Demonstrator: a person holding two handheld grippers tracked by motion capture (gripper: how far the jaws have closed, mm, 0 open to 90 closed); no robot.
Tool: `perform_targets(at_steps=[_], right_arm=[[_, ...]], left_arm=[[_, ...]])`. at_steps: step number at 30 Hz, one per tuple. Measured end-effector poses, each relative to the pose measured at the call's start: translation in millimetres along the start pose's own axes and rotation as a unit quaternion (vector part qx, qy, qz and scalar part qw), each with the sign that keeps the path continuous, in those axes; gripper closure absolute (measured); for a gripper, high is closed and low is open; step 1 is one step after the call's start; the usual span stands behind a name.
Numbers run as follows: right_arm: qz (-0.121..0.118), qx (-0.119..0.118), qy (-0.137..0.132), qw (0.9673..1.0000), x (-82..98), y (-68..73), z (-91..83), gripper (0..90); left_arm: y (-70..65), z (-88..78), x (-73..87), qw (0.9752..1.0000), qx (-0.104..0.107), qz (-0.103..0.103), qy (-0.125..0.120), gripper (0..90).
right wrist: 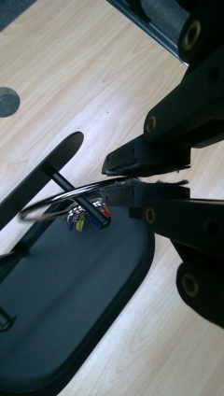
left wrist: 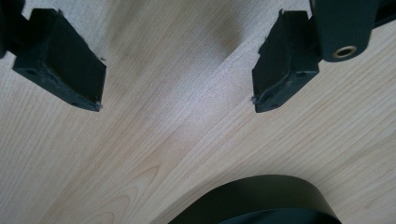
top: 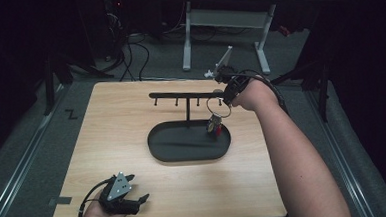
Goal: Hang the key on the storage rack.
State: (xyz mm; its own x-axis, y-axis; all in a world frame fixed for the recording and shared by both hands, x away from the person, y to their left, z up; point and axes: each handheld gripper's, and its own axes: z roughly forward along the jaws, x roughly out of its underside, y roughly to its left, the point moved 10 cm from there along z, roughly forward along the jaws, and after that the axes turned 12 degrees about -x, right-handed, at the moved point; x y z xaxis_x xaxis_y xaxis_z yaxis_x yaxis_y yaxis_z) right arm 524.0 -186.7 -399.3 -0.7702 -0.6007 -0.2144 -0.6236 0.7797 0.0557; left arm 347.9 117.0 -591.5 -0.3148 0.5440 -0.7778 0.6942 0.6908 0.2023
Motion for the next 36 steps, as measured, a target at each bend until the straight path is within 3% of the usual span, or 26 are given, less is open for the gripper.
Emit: perform_targets(at_steps=[1,9,11,13,17,24,31,36], right_arm=[[-0.009,0.002,-0.004,1.0,-1.1,-1.2,-2.0,82.2],[-0.003,0.003,-0.018,0.9998,6.4,1.7,-7.2,76.8],[0.007,0.002,-0.021,0.9998,11.5,3.8,-4.7,72.5],[-0.003,0.005,-0.027,0.9996,15.4,2.6,-0.9,66.5],[0.002,0.011,-0.034,0.9994,26.6,2.6,8.6,53.5],[-0.003,0.014,-0.064,0.9979,44.5,3.0,23.8,40.5],[0.008,0.011,-0.127,0.9918,61.3,0.6,44.5,32.2],[0.011,0.02,-0.184,0.9826,73.2,3.9,60.7,30.2]], left_arm=[[-0.1,0.0,0.0,1.0,0.0,0.0,0.0,17.9],[0.0,0.2,-0.7,1.0,-0.001,0.001,-0.001,17.9],[-0.4,0.3,-0.6,1.0,0.001,0.003,0.002,17.9],[-0.7,0.8,-0.7,1.0,0.0,0.005,0.002,17.9],[-1.9,1.8,-1.2,1.0,-0.002,0.004,0.001,17.9],[-1.3,2.3,-2.0,1.0,-0.002,0.002,-0.003,17.9],[2.6,1.6,-3.8,0.9999,-0.006,-0.007,-0.01,17.9],[2.3,1.9,-6.1,0.9999,-0.006,-0.007,-0.013,17.9]])
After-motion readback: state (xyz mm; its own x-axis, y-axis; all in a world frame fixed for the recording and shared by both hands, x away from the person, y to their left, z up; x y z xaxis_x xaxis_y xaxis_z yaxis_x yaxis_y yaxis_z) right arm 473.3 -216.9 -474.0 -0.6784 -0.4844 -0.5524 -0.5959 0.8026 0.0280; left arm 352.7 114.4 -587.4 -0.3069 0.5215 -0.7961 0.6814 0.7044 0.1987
